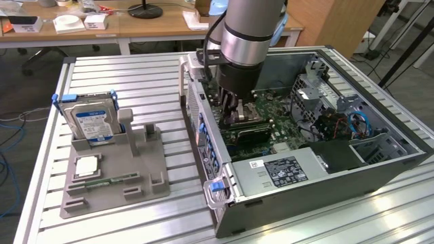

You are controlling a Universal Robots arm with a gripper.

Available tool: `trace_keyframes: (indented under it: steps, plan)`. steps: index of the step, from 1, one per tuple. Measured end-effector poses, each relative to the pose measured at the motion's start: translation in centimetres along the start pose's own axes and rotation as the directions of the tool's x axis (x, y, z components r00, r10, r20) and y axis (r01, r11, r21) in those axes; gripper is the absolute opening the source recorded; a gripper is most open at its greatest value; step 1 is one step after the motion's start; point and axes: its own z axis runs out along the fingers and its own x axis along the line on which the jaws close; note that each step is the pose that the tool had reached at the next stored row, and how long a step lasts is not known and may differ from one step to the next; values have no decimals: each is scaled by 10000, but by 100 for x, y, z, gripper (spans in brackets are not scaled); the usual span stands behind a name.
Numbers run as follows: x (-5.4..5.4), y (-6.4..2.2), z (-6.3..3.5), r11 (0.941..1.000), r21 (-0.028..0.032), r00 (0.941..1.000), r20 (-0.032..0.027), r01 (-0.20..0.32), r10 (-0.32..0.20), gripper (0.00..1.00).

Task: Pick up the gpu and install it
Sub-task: 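Press down on the gpu until it lock into place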

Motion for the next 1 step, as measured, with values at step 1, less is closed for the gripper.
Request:
trace_keyframes:
  steps: [1]
  plan:
    - [0, 0, 0, 10000, 0, 10000, 0, 0, 0, 11]
